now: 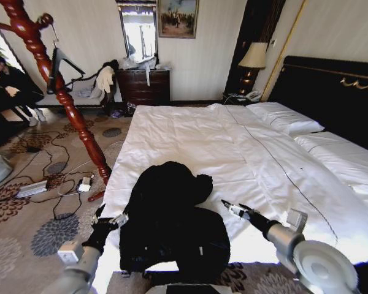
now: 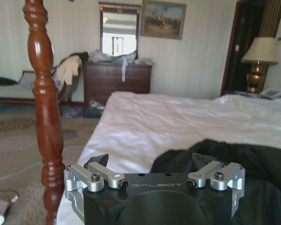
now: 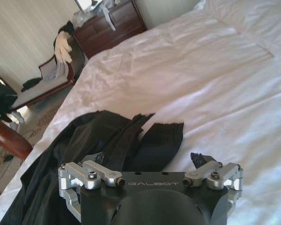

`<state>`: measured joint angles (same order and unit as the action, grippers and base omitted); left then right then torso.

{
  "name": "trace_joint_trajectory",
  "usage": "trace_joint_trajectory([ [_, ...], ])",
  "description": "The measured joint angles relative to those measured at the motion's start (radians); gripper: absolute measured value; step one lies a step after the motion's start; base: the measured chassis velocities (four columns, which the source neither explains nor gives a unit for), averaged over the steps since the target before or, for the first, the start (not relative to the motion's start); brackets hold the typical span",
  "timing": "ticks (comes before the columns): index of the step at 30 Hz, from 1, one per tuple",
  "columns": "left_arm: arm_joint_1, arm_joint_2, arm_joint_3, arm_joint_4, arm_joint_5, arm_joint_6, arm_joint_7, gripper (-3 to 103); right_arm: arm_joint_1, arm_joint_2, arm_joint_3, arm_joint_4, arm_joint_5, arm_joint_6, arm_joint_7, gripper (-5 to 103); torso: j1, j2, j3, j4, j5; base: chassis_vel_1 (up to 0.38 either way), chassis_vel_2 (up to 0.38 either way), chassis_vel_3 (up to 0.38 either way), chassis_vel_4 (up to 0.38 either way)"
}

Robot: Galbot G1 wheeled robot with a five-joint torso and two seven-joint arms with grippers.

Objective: Pick up the clothes from the bed and hang them on the clothes hanger.

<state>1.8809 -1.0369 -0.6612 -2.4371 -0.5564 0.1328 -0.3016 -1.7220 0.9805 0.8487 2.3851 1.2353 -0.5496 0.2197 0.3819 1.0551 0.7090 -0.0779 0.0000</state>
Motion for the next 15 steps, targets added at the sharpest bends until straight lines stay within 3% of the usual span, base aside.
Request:
trace_joint_trajectory([
  [4,-0.063,0.038,-0.02,-0.002,-0.025,0.008,-0.028,100,0.005,0.009,0.004,-0.013,-0.083,0.031,-0.043,100,0.0,0.0,0.0,0.0001,-0.0003,0.0,0.0,0.0,0.0],
  [8,-0.173,0.16,-0.102,-0.034,-0.197,0.062,-0.096,100,-0.016,0.016,-0.005,-0.044,-0.337,0.129,-0.078,100,0.0,0.0,0.0,-0.0002,0.0002,0.0,0.0,0.0,0.0],
  [10,-0.187,0.183,-0.117,-0.036,-0.224,0.069,-0.103,100,-0.02,0.017,-0.005,-0.048,-0.375,0.147,-0.084,100,0.0,0.0,0.0,-0.0003,0.0,0.0,0.0,0.0,0.0],
  [12,-0.249,0.283,-0.176,-0.037,-0.33,0.098,-0.133,100,-0.04,0.024,0.0,-0.057,-0.523,0.222,-0.116,100,0.0,0.0,0.0,-0.0001,-0.0001,0.0,0.0,0.0,0.0],
  [13,-0.249,0.283,-0.176,-0.037,-0.33,0.098,-0.133,100,-0.04,0.024,0.0,-0.057,-0.523,0.222,-0.116,100,0.0,0.0,0.0,-0.0001,-0.0001,0.0,0.0,0.0,0.0],
  [15,-0.308,0.347,-0.204,-0.032,-0.416,0.122,-0.163,100,-0.055,0.031,0.005,-0.059,-0.62,0.272,-0.139,100,0.0,0.0,0.0,-0.0002,-0.0001,0.0,0.0,0.0,0.0],
])
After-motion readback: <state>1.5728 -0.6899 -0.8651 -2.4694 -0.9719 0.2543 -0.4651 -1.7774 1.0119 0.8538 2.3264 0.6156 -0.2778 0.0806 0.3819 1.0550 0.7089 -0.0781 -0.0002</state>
